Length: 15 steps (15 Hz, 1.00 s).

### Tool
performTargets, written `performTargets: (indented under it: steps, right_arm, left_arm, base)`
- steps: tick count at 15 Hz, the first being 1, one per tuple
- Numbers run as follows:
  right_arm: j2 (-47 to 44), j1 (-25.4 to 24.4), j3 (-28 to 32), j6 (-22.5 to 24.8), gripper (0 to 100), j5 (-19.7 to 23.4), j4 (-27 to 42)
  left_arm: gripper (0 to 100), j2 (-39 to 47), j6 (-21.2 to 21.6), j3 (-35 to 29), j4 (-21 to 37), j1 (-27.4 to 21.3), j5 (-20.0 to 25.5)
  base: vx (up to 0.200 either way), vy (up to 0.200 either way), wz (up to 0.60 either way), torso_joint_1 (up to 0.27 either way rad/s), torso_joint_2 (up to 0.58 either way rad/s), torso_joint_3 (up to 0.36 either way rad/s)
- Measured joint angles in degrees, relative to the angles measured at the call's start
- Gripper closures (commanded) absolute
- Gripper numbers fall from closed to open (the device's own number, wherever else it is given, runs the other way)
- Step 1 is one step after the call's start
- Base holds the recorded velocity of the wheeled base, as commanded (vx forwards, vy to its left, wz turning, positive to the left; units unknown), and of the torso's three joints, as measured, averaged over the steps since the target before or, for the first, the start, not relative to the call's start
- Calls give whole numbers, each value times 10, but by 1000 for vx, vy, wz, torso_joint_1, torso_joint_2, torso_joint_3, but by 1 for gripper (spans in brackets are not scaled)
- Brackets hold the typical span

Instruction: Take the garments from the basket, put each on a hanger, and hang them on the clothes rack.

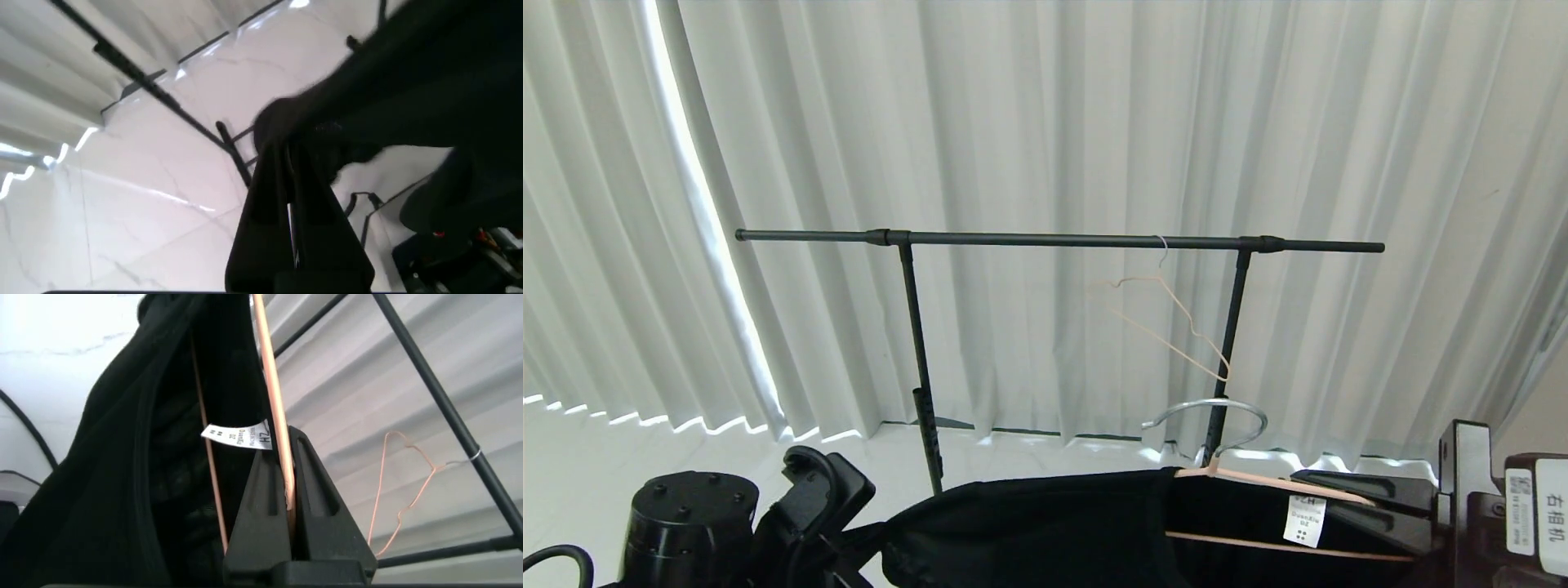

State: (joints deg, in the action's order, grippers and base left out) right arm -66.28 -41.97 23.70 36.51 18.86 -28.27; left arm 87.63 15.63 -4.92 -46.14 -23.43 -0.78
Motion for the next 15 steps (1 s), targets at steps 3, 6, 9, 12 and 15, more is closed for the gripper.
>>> performTargets:
  steps: [3,6,9,12,15]
  right_arm:
    - [1,31,-4,-15,100,-1,0]
    - [0,49,-4,-25,100,-1,0]
    - [0,52,-5,-25,100,-3,0]
    - [1,53,-4,-28,100,-6,0]
    - [0,63,-5,-52,100,-11,-1]
  left_arm:
    - [100,-1,2,-3,-2,89,-8]
    - [100,-9,2,0,-5,117,-21]
    - [0,-27,-1,1,-4,110,-19]
    - [0,-59,-2,5,-3,106,-8]
    - [0,-124,-4,20,-3,106,6]
  base:
    - [0,0,0,0,0,0]
    - [0,0,0,0,0,0]
    - [0,0,0,0,0,0]
    - [0,0,0,0,0,0]
    - [0,0,0,0,0,0]
